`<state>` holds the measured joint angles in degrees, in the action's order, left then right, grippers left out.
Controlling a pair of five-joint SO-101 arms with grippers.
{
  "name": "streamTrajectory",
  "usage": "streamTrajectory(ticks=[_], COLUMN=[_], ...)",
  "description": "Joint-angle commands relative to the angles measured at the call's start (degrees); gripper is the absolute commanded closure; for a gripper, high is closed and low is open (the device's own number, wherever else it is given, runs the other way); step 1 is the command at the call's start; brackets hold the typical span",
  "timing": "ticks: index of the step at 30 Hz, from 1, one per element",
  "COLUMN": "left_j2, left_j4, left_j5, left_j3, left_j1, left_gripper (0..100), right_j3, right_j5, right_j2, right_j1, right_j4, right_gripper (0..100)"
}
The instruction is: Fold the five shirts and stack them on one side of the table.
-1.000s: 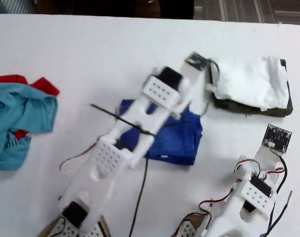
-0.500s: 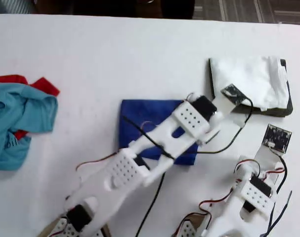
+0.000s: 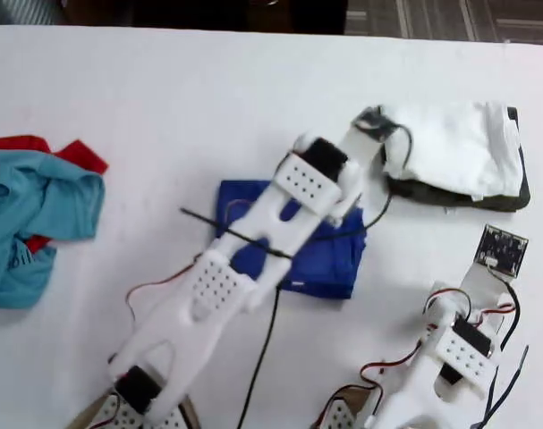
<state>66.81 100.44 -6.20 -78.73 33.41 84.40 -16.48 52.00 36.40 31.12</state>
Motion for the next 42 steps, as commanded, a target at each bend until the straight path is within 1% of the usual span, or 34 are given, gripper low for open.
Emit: streamTrajectory(ticks=[1,9,13,21,27,29,31,34,39,42], left_j2=[2.6,2.9,3.0,1.4,-7.6,-11.4,-15.1,-20.7,-29.0,-35.3], left_j4=[-1.1,1.6,1.7,1.8,1.9,1.9,1.9,1.9,2.2,2.2], left_j5=[-2.2,-2.2,-2.2,-2.2,-1.5,1.6,4.6,7.3,7.8,7.8], left_j3=[-1.3,-8.2,-8.7,-9.0,-8.9,-8.6,-8.6,-8.6,-8.0,-1.3], left_j1=[-0.1,6.9,9.1,9.4,9.3,8.9,7.6,2.8,-10.5,-18.2], left_gripper=[97,97,97,97,97,97,97,97,97,97], right_j3=[-0.4,-0.4,-0.4,-0.4,-0.4,-0.4,-0.4,-0.3,-0.3,-0.3], right_j5=[0.4,0.4,0.4,0.4,0.4,0.4,0.4,0.4,0.4,0.4], right_j2=[1.4,1.4,1.4,1.0,1.0,1.0,1.0,1.0,1.0,1.1], right_j1=[-0.4,-0.4,-0.4,-0.4,-0.4,-0.4,-0.4,-0.4,-0.4,-0.4], right_j4=[-1.1,-1.1,-1.1,-2.2,-2.2,-2.2,-2.2,-2.2,-1.9,-1.7], right_gripper=[80.4,80.4,80.4,80.4,80.4,80.4,80.4,80.4,80.3,80.3])
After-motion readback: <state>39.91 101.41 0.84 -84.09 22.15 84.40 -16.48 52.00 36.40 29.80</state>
